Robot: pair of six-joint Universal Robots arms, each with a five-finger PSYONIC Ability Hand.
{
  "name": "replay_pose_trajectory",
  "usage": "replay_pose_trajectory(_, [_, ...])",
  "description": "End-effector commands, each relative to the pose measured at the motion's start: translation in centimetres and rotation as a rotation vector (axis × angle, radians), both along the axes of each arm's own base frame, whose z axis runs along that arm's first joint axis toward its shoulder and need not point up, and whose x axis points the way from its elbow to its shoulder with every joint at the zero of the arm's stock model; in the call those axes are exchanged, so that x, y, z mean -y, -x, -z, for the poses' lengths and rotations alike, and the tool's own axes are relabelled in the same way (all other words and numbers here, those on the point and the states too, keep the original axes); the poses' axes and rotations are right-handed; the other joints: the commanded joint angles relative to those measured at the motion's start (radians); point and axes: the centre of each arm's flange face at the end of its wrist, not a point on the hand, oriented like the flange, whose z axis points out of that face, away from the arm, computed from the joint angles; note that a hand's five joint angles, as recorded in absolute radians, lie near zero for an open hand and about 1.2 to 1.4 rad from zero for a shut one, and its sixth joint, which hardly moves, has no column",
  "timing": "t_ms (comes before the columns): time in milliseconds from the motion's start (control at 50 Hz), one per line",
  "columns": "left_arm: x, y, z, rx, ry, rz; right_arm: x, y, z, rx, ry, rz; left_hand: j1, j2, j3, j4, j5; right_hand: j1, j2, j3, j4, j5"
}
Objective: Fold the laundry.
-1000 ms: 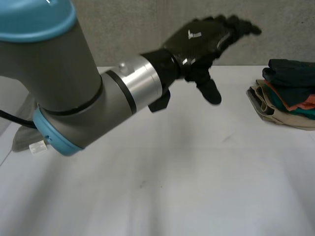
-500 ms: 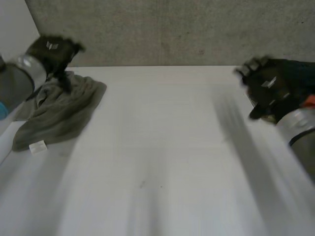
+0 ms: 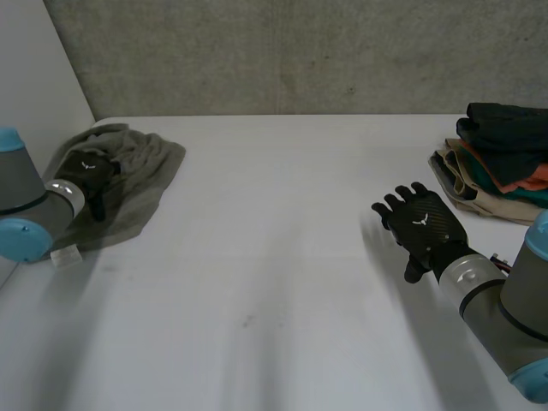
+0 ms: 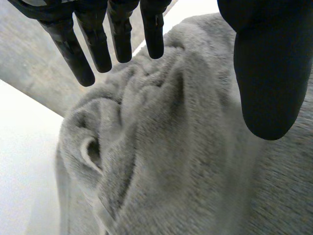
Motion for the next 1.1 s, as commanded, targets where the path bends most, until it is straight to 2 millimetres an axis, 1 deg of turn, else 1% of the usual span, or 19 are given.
replay_pose_trajectory(20, [1.7, 0.2, 0.8, -0.006, 0.1, 0.016, -0.1, 0.3, 0.4, -0.004, -0.014, 0.01, 0.132, 0.141, 0.14, 0.134, 0.136, -0.053, -0.043, -0.035, -0.036, -0.044])
replay_pose_trajectory(180, [3.1, 0.3, 2.1, -0.01, 0.124, 0.031, -0.5, 0.6, 0.8, -0.009, -0.03, 0.016, 0.484, 0.493, 0.492, 0.486, 0.488, -0.053, -0.043, -0.035, -0.036, -0.044])
replay_pose_trajectory(280, [4.0, 0.2, 2.4, -0.014, 0.148, 0.027, -0.6, 0.8, 0.7, -0.011, -0.03, 0.025, 1.073, 1.081, 1.08, 1.075, 1.076, -0.053, -0.043, -0.035, -0.036, -0.044])
replay_pose_trajectory(400, [3.8, 1.2, 1.4, -0.028, 0.163, 0.04, -0.6, 0.9, 0.0, -0.008, -0.008, 0.04, 1.074, 1.083, 1.082, 1.077, 1.078, -0.053, -0.043, -0.035, -0.036, -0.044])
replay_pose_trajectory(460, [3.0, 3.0, -2.3, -0.099, 0.201, 0.06, -0.6, 1.0, -0.2, -0.006, 0.0, 0.043, 1.074, 1.083, 1.082, 1.077, 1.078, -0.053, -0.043, -0.035, -0.036, -0.044])
replay_pose_trajectory(480, [1.9, 4.1, -5.0, -0.168, 0.214, 0.076, -0.6, 1.0, -0.3, -0.005, 0.003, 0.043, 1.074, 1.083, 1.082, 1.077, 1.078, -0.053, -0.043, -0.035, -0.036, -0.044])
replay_pose_trajectory(600, [-3.2, 6.9, -14.0, -0.439, 0.25, 0.134, -0.8, 1.1, -0.9, 0.003, 0.021, 0.042, 1.074, 1.083, 1.082, 1.077, 1.078, -0.053, -0.043, -0.035, -0.036, -0.044])
replay_pose_trajectory(620, [-5.1, 7.9, -16.4, -0.517, 0.26, 0.163, -0.8, 1.1, -1.0, 0.004, 0.024, 0.042, 1.074, 1.083, 1.082, 1.077, 1.078, -0.053, -0.043, -0.035, -0.036, -0.044])
replay_pose_trajectory(680, [-8.2, 9.5, -19.3, -0.625, 0.261, 0.221, -0.8, 1.0, -1.2, 0.012, 0.029, 0.042, 1.074, 1.083, 1.082, 1.077, 1.078, -0.053, -0.043, -0.035, -0.036, -0.044])
replay_pose_trajectory(740, [-13.3, 12.8, -21.4, -0.744, 0.204, 0.346, -0.7, 1.1, -1.3, 0.013, 0.033, 0.045, 1.074, 1.083, 1.082, 1.077, 1.078, -0.053, -0.043, -0.035, -0.036, -0.044])
replay_pose_trajectory(800, [-16.1, 14.9, -20.9, -0.767, 0.144, 0.414, -0.8, 1.1, -1.9, 0.018, 0.049, 0.047, 1.074, 1.083, 1.082, 1.077, 1.078, -0.053, -0.043, -0.035, -0.036, -0.044])
replay_pose_trajectory(820, [-17.6, 16.5, -19.9, -0.766, 0.096, 0.453, -0.8, 1.1, -2.0, 0.021, 0.052, 0.047, 1.074, 1.083, 1.082, 1.077, 1.078, -0.053, -0.043, -0.035, -0.036, -0.044])
replay_pose_trajectory(860, [-19.1, 18.1, -18.7, -0.767, 0.049, 0.486, -0.7, 1.2, -2.4, 0.025, 0.065, 0.05, 1.074, 1.083, 1.082, 1.077, 1.078, -0.053, -0.043, -0.035, -0.036, -0.044])
replay_pose_trajectory(880, [-20.4, 20.0, -16.7, -0.756, -0.016, 0.521, -0.7, 1.2, -2.5, 0.026, 0.068, 0.053, 1.074, 1.083, 1.082, 1.077, 1.078, -0.053, -0.043, -0.035, -0.036, -0.044])
replay_pose_trajectory(940, [-22.5, 23.2, -12.9, -0.728, -0.127, 0.575, -0.1, 2.0, -2.9, 0.027, 0.082, 0.091, 1.074, 1.083, 1.082, 1.077, 1.078, -0.053, -0.043, -0.035, -0.036, -0.044])
replay_pose_trajectory(980, [-25.0, 26.3, -9.9, -0.714, -0.205, 0.627, 0.1, 2.3, -3.0, 0.025, 0.087, 0.117, 1.074, 1.083, 1.082, 1.077, 1.078, -0.053, -0.043, -0.035, -0.036, -0.044])
replay_pose_trajectory(1040, [-26.4, 28.6, -7.7, -0.707, -0.226, 0.653, 0.3, 2.6, -3.1, 0.024, 0.089, 0.137, 1.074, 1.083, 1.082, 1.077, 1.078, -0.053, -0.043, -0.035, -0.036, -0.044])
replay_pose_trajectory(1080, [-25.7, 28.8, -7.7, -0.712, -0.194, 0.642, 0.3, 2.6, -3.0, 0.023, 0.088, 0.137, 1.074, 1.083, 1.082, 1.077, 1.078, -0.053, -0.043, -0.035, -0.036, -0.044])
replay_pose_trajectory(1100, [-25.1, 28.9, -8.2, -0.741, -0.159, 0.626, 0.3, 2.6, -3.0, 0.023, 0.088, 0.137, 0.659, 0.668, 0.667, 0.661, 0.663, -0.053, -0.043, -0.035, -0.036, -0.044])
